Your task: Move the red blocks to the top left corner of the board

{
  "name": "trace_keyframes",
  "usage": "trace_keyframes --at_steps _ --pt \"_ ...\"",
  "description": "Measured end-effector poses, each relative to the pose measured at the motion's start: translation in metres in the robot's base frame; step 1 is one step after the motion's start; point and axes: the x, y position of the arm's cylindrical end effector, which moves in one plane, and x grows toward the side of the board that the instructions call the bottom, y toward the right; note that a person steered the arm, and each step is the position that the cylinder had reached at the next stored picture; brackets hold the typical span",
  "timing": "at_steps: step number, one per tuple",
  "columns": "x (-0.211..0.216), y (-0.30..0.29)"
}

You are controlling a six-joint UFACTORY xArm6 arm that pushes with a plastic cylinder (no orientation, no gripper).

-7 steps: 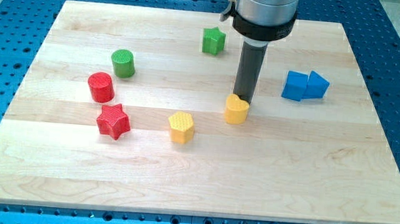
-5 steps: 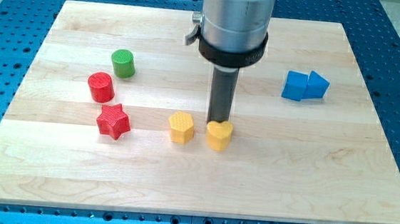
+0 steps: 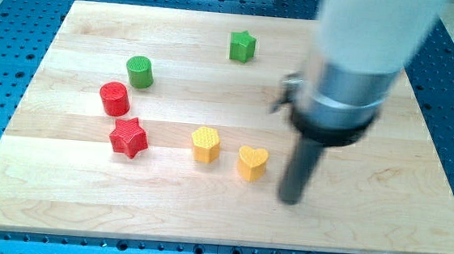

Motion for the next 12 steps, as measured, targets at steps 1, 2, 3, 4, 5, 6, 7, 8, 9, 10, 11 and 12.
trace_keyframes --at_steps 1,2,3,4,5,6,7,8,9,10,11,12 --pt "0.004 -0.110" --pt "-0.033 -0.197" --pt "-0.043 -0.216" --pt "-0.034 -0.191" --pt "-0.038 -0.145" --pt "-0.091 -0.170" --pt "-0.133 -0.222" --pt "-0.157 -0.226" --pt "-0.196 -0.234" --pt "-0.203 -0.242" --pt "-0.199 -0.261" --pt "-0.200 -0.265"
